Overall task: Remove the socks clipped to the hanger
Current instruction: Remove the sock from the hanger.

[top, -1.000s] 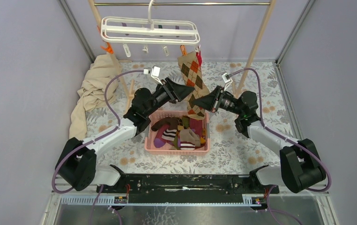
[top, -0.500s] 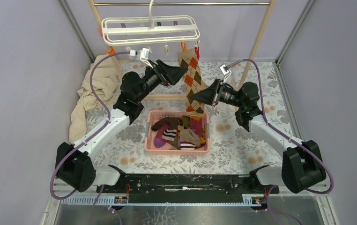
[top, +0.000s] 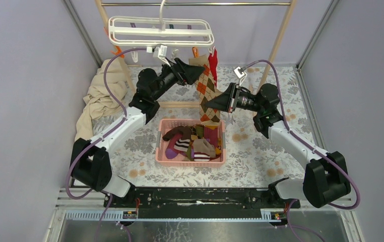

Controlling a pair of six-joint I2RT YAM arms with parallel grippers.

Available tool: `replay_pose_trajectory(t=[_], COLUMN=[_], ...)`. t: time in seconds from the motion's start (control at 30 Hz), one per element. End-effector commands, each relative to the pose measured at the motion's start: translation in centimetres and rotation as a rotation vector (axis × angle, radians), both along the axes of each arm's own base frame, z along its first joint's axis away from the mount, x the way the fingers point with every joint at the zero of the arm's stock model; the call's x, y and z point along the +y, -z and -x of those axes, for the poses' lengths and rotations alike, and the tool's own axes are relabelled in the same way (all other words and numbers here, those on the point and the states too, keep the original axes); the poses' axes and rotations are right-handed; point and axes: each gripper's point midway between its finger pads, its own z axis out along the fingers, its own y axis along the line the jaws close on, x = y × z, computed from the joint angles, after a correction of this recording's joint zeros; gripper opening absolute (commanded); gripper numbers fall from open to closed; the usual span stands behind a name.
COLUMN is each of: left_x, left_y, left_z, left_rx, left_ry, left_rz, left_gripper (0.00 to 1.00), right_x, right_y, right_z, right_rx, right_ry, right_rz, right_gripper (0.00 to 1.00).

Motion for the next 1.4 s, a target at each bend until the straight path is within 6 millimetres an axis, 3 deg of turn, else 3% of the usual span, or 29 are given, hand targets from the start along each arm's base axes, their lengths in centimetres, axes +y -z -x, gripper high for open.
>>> replay_pose_trajectory(t=[0.0,0.87,1.37], left_x=[0.8,2.9,3.7], left_y=[-4.0,-6.0,-6.5], left_z=[-0.5,-3.4,-4.3], left_rx=[-0.147,-0.213,-0.228], left_ry=[-0.041,-0.145,-0.179], left_rz=[0.05,0.141,0.174], left_gripper=[0.86,0.75,0.8], right_x=[-0.2,-0.2,-0.1], right_y=[-3.0,-2.8,-2.2], right_z=[1.1,0.7,0.7], right_rx=[-0.064,-0.05,-0.038], right_ry=[-0.04,-0.044,-0.056], right_rz=[-0.02,-0.004,-0.014], right_gripper=[0.0,0.0,0.0])
